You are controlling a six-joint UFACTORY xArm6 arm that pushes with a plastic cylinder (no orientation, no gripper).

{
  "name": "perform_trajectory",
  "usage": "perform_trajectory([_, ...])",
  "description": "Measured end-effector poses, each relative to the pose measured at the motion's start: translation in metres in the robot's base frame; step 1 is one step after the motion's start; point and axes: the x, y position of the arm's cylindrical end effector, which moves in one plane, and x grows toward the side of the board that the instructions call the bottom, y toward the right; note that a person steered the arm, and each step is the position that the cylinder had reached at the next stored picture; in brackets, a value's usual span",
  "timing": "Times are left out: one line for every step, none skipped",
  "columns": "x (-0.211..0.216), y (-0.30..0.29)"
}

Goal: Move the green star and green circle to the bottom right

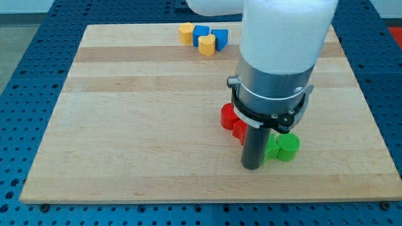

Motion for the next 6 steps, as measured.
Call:
perform_trajectory([-0.002, -0.001])
perform_trajectory([-0.004, -0.006])
perform_trajectory([-0.007, -0.011])
perform_trajectory([-0.017, -0.011])
perform_trajectory([-0.028, 0.006])
perform_trajectory([-0.026, 0.041])
